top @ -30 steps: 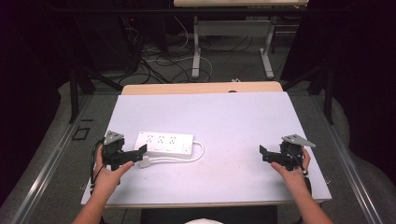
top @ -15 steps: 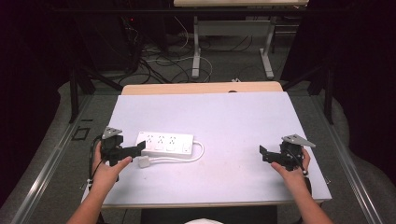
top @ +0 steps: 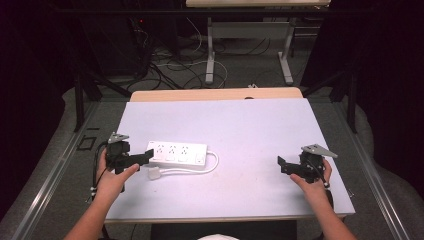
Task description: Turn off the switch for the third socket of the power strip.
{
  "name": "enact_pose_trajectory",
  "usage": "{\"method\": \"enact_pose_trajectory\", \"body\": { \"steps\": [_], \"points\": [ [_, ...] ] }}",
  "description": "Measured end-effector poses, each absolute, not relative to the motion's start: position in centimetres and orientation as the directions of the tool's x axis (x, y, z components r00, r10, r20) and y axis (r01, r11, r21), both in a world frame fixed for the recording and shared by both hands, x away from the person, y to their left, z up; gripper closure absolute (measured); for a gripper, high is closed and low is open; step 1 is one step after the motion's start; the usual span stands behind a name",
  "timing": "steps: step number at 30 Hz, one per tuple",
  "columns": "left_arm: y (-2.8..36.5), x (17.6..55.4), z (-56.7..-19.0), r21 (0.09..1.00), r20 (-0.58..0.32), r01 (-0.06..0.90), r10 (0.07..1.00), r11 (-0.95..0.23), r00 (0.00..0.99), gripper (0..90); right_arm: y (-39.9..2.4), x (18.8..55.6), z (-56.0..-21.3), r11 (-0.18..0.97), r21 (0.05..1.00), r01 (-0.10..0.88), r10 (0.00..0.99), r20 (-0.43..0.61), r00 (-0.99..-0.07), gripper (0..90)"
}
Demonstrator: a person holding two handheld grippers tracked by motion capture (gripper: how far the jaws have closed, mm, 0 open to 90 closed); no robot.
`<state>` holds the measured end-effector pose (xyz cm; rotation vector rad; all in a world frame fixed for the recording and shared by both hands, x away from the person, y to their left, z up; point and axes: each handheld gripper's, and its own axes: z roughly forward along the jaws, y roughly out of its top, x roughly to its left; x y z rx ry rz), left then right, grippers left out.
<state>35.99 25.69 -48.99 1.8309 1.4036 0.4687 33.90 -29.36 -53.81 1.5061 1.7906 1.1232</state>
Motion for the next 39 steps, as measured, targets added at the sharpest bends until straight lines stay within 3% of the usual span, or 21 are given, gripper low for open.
{"method": "enact_pose_trajectory", "body": {
  "steps": [15, 24, 31, 39],
  "points": [
    [26.2, 36.8, -48.1, 0.705, -0.170, 0.700, 0.931, -0.114, 0.322, 7.3, -29.4, 33.9, -53.9, 0.025, 0.850, 0.527, 0.967, 0.114, -0.230, 0.3],
    [26.7, 37.5, -47.9, 0.665, -0.195, 0.740, 0.934, -0.097, 0.298, 16.2, -29.4, 33.9, -53.9, 0.027, 0.850, 0.526, 0.966, 0.113, -0.232, 0.4],
    [27.1, 38.1, -48.1, 0.625, -0.236, 0.776, 0.929, -0.080, 0.286, 16.5, -29.3, 34.0, -54.0, 0.024, 0.848, 0.530, 0.966, 0.116, -0.231, 0.4],
    [27.1, 38.9, -48.2, 0.575, -0.255, 0.815, 0.929, -0.076, 0.267, 22.9, -29.4, 34.0, -54.0, 0.022, 0.842, 0.539, 0.964, 0.124, -0.234, 0.4]
  ]
}}
